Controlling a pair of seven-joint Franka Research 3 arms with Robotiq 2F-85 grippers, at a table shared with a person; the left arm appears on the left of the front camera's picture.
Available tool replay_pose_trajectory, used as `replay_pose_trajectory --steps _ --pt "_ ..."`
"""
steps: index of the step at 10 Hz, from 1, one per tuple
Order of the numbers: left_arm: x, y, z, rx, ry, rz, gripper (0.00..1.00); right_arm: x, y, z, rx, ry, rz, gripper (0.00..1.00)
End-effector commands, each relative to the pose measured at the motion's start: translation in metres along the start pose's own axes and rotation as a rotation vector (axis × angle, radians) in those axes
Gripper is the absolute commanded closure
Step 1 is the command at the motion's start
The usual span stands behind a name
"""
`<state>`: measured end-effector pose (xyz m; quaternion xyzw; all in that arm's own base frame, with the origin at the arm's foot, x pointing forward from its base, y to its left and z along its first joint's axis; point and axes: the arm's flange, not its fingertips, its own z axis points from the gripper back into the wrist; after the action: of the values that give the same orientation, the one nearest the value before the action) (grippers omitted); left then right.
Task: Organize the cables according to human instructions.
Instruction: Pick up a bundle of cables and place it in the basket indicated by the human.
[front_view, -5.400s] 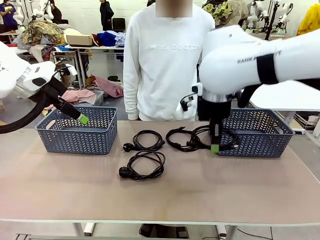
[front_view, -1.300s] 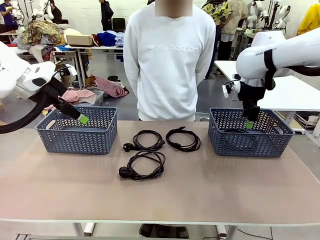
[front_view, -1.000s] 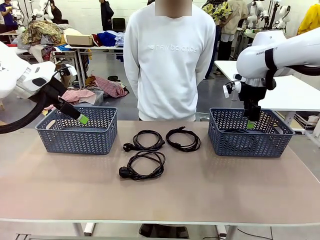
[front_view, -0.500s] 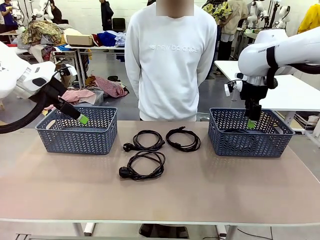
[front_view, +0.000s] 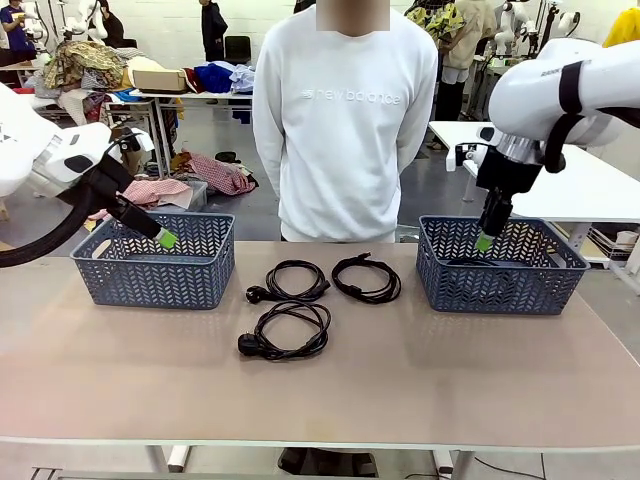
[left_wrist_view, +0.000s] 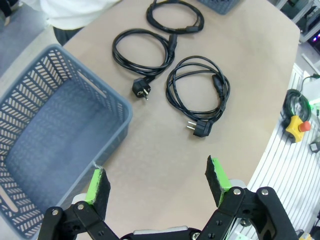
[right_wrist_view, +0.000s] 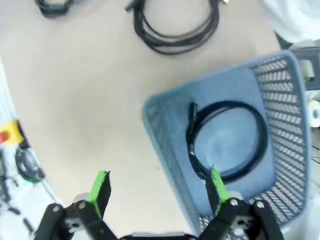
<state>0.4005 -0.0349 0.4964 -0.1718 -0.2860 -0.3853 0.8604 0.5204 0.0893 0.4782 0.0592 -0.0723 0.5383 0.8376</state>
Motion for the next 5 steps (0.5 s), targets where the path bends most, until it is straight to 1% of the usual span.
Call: replay_pose_trajectory --steps 1,5 --pt "-0.003 0.001 -0.001 -0.017 -0.02 -0.013 0.0 -0.002 0.041 -0.02 -0.06 -0.097 -0.011 0.0" --pt "-0.003 0.001 -0.001 -0.017 -0.02 -0.013 0.0 0.008 0.101 -0.043 -0.094 -0.195 0.028 0.0"
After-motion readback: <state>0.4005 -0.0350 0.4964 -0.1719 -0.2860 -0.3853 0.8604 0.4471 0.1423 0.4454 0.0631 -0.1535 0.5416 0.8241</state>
